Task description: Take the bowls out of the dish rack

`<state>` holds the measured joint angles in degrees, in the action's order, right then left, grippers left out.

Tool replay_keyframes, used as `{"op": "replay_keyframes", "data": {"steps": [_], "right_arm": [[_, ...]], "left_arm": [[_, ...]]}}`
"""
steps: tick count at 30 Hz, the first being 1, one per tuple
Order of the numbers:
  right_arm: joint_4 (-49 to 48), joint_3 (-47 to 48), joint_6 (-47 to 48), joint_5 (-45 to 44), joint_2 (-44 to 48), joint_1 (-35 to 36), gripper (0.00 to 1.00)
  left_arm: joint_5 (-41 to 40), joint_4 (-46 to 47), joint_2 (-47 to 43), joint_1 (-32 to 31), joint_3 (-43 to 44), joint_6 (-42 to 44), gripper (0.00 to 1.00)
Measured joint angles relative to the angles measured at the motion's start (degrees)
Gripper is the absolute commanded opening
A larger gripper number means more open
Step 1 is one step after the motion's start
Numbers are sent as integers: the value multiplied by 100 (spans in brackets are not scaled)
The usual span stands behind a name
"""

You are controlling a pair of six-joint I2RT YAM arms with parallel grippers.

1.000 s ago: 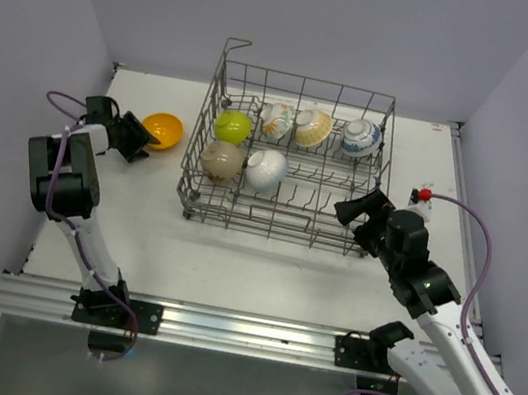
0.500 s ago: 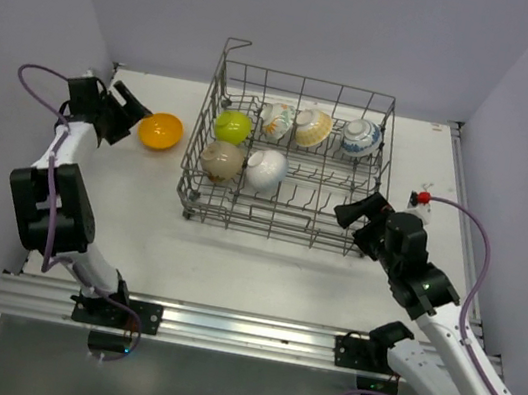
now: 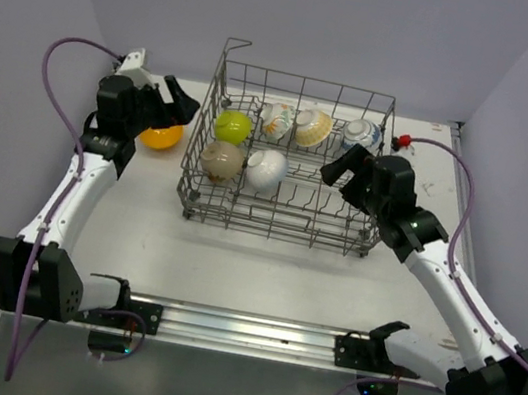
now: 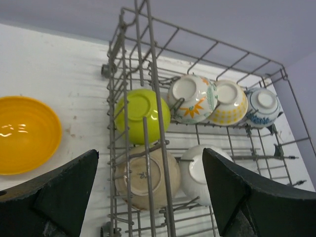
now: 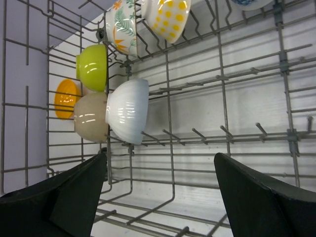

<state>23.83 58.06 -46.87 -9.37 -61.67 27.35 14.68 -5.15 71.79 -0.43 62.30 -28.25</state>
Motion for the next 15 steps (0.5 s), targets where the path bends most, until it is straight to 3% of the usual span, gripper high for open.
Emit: {"op": "replay_keyframes", "data": {"steps": [5, 15], "right_arm": [[-330, 490, 61, 385, -1097, 0, 95], [-957, 756, 61, 1121, -2876, -4, 89]], "left_arm": [[101, -9, 385, -546, -214, 313, 90], [455, 131, 407, -953, -503, 459, 87]]}}
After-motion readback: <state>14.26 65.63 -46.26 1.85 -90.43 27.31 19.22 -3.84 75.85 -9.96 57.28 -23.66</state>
